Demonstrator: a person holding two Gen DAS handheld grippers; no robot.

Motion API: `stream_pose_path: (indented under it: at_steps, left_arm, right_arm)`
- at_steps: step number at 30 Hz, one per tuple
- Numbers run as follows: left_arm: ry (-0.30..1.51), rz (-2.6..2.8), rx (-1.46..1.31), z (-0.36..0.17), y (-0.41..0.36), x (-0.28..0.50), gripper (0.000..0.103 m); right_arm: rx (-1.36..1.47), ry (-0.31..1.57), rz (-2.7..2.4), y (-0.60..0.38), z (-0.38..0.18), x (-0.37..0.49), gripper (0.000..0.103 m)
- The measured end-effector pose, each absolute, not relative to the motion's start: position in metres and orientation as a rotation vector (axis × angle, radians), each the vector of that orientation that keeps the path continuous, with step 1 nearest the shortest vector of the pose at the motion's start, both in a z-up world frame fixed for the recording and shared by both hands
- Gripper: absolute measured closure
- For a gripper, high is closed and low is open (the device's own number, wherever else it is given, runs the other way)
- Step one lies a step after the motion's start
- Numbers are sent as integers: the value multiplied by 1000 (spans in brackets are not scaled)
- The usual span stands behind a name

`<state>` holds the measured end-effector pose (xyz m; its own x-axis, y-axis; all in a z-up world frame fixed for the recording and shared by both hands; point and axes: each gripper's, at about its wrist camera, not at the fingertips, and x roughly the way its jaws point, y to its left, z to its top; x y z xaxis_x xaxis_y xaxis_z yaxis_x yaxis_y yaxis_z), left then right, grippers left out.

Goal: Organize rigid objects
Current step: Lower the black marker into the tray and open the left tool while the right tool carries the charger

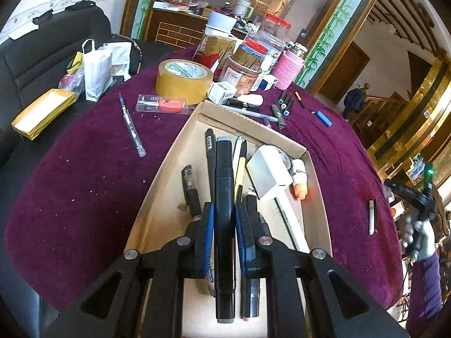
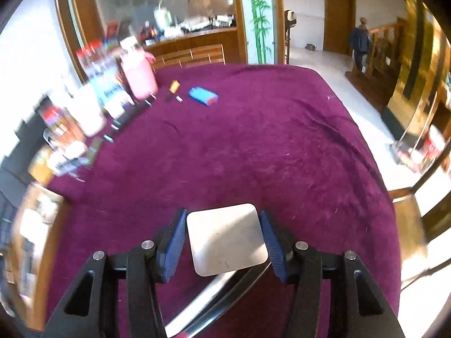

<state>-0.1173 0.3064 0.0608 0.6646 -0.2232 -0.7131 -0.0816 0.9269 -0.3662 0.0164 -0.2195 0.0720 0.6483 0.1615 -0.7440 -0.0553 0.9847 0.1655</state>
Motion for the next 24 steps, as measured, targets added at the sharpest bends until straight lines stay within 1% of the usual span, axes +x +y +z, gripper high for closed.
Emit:
stream_pose_path:
  at_steps: [6,15,20,24]
  left_arm:
    - [828,-137,-402,66,292,-107,89]
    - [799,-219,-367,82,250,-124,89]
    - [767,-232,-352,98,230,-141,89]
    - [754,-236,-327,104,220,-151,89]
  right_arm:
    - [229,789,198,-204,98,-69,46]
    - [170,779,257,-200,112,-176,46]
    - [152,798,279,-210,113,-215,46]
    - [140,827,290,-213,105,-227,46]
